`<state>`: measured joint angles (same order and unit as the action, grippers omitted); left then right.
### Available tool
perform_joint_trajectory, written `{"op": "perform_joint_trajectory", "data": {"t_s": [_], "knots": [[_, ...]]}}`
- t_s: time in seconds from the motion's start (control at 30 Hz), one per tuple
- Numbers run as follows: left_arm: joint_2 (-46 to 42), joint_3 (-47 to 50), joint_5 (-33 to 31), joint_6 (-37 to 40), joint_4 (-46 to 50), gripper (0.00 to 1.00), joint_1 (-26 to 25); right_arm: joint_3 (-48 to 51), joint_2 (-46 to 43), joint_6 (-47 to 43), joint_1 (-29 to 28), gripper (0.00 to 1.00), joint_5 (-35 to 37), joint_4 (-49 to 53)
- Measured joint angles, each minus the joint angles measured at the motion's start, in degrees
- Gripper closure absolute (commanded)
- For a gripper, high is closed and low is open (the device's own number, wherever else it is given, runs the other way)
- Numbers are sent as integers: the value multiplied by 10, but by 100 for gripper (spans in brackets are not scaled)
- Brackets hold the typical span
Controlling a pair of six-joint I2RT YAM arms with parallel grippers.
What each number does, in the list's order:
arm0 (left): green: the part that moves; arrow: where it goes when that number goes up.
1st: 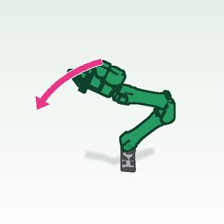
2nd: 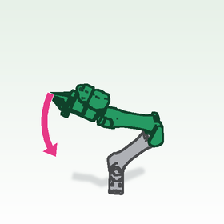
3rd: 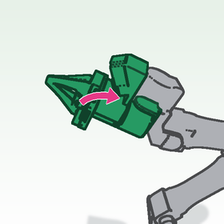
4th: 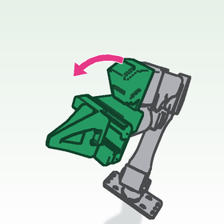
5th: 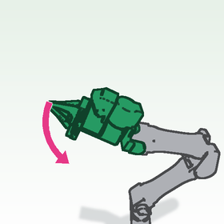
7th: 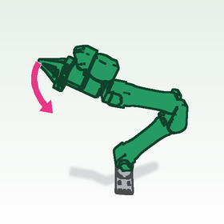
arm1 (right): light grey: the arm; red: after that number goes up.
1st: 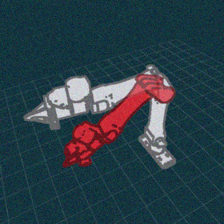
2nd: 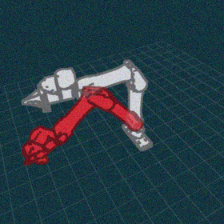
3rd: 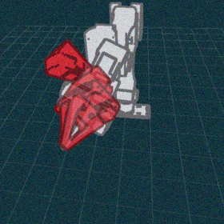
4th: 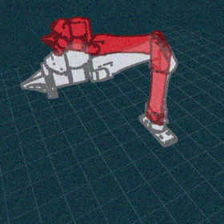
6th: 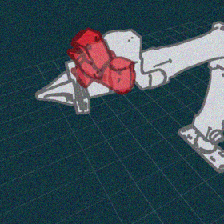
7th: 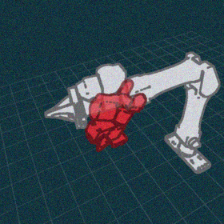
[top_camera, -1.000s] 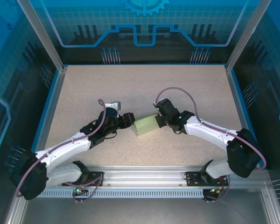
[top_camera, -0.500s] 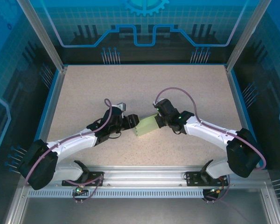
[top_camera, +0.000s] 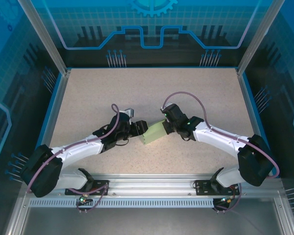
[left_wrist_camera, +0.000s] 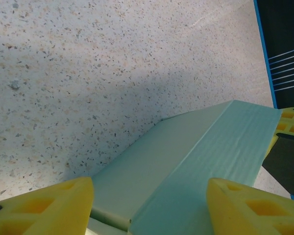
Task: Fold the paper box
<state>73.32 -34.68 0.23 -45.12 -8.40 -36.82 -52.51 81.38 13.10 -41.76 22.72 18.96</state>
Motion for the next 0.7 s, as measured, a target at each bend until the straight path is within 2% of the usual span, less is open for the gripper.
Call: {"op": "perform_joint_trajectory", "data": {"t_s": [0.27, 0.7], "knots": [[-35, 0, -14, -1, 21, 28, -1, 0, 1, 0, -3, 100, 4, 0], [-7, 8, -4, -37, -8, 32, -22, -2, 3, 0, -3, 99, 9, 0]]}}
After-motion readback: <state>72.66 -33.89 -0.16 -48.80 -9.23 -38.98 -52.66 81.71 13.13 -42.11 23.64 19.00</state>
